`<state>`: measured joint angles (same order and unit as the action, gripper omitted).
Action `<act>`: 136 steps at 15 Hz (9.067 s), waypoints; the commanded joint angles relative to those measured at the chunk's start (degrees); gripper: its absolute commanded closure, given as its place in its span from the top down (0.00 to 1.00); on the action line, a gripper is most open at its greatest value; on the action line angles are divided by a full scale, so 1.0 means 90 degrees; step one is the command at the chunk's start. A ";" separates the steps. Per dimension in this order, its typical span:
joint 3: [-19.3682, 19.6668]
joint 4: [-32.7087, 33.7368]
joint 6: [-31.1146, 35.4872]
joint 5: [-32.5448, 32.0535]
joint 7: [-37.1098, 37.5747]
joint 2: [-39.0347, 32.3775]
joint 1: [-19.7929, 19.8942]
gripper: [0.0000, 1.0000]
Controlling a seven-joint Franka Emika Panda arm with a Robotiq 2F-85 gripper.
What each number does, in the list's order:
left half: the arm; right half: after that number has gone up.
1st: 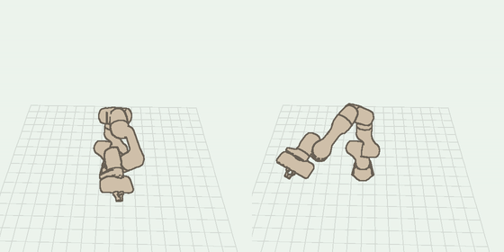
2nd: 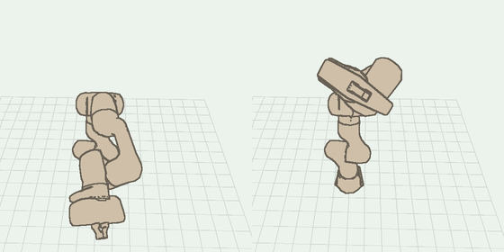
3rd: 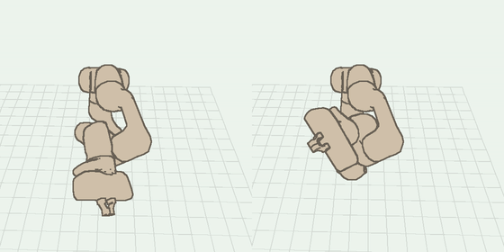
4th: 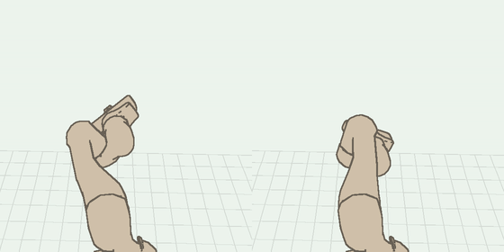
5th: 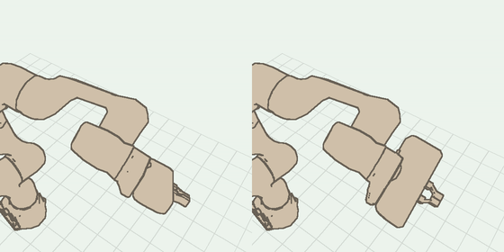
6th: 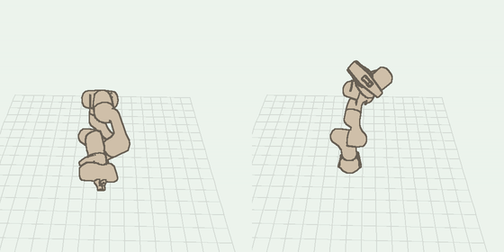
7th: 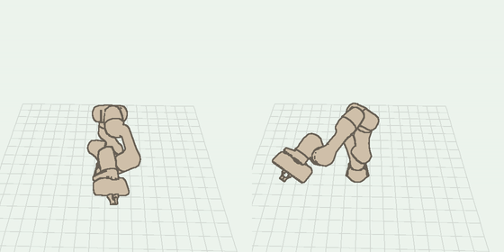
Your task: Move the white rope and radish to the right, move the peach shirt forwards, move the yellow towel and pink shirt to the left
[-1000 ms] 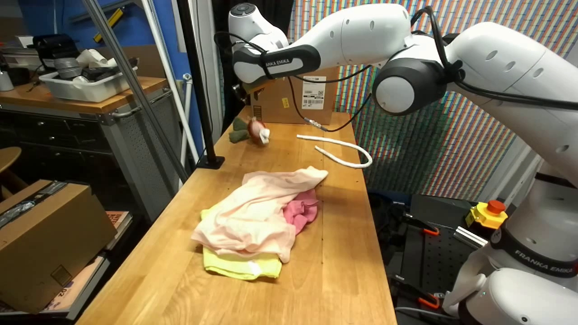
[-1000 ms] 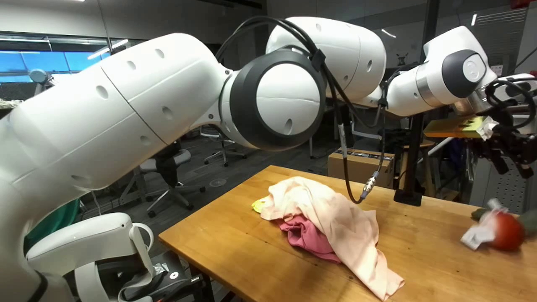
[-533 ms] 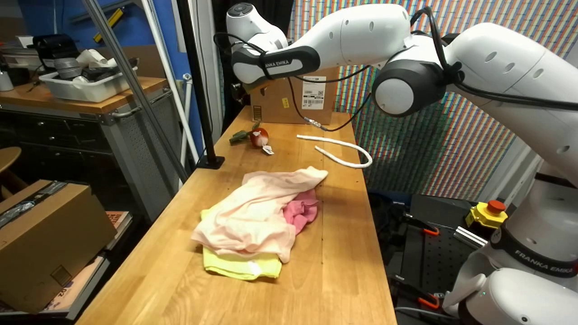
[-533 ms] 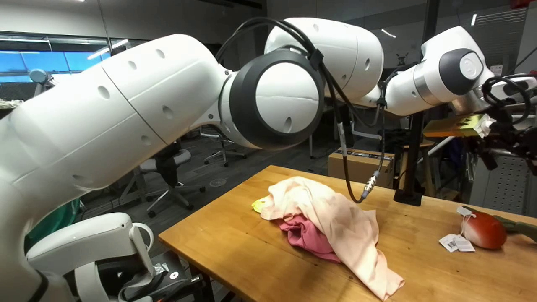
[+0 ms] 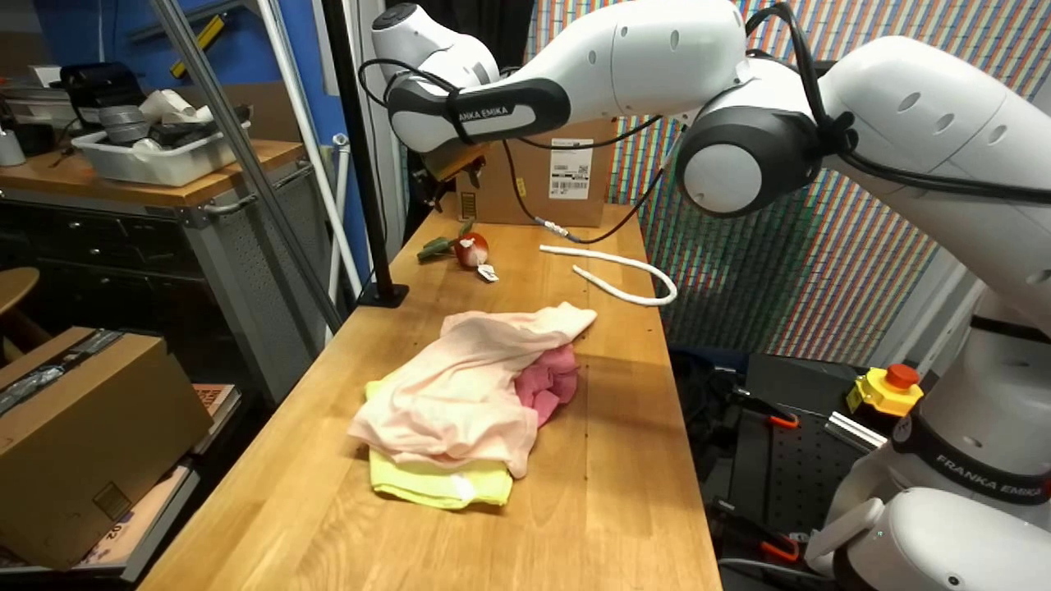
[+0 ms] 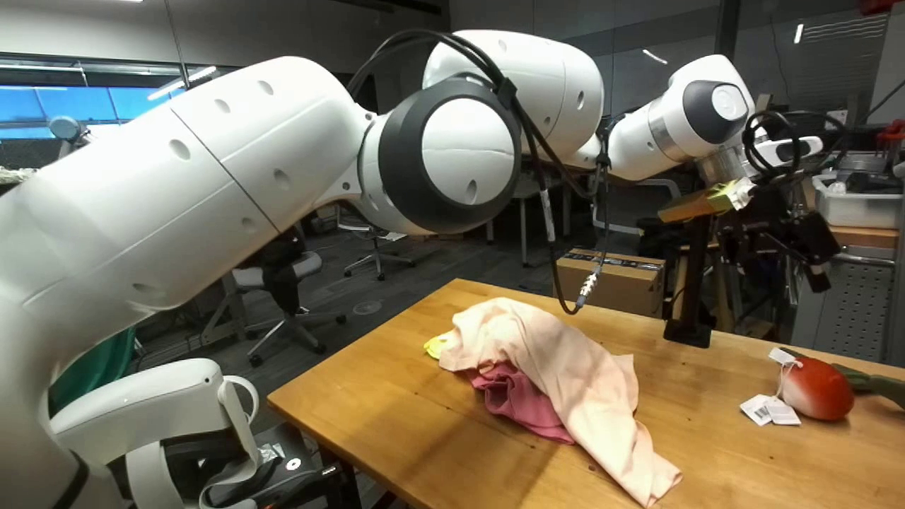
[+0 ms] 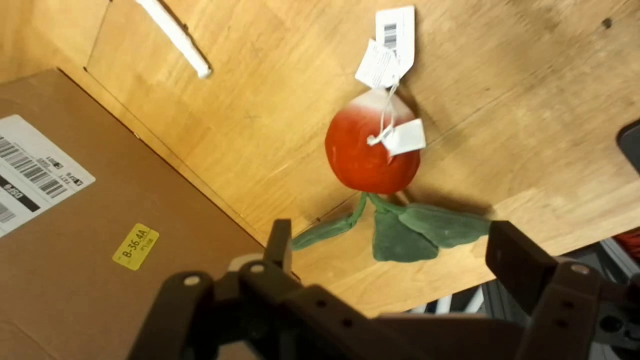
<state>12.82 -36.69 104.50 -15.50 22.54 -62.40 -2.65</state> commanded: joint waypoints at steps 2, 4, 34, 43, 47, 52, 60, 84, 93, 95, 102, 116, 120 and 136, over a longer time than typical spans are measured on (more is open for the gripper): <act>-0.0090 -0.0238 -0.0860 0.0034 -0.0214 0.0341 -0.0271 1.00; -0.0183 -0.0299 -0.1109 0.0096 -0.0309 0.0407 -0.0328 1.00; -0.2264 -0.5847 -0.0064 0.0374 -0.4001 0.3365 -0.0618 1.00; -0.2252 -0.6882 0.1088 0.0130 -0.3299 0.3673 -0.1098 1.00; -0.2271 -0.6994 0.1340 -0.0014 -0.3145 0.3725 -0.1280 1.00; -0.2343 -0.6993 0.1681 0.0259 -0.2894 0.3713 -0.1318 1.00; -0.2494 -0.6985 0.1443 0.0895 -0.2567 0.3681 -0.1305 1.00; -0.2646 -0.7392 0.1753 0.1281 -0.3284 0.3730 -0.1210 1.00; -0.2625 -0.7612 0.2052 0.1176 -0.3518 0.3713 -0.1181 1.00; -0.2624 -0.7681 0.2148 0.1168 -0.3552 0.3724 -0.1174 1.00; -0.2618 -0.7829 0.2433 0.1077 -0.3580 0.3837 -0.1165 0.45; -0.2284 -0.7863 0.3062 0.0492 -0.3083 0.4309 -0.1215 0.14; -0.2173 -0.7816 0.3214 0.0300 -0.2879 0.4312 -0.1198 0.14; -0.2871 -0.7582 0.1496 0.1973 -0.4512 0.4200 -0.0788 1.00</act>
<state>-11.86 -105.13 118.07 0.54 -15.07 -24.94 -10.74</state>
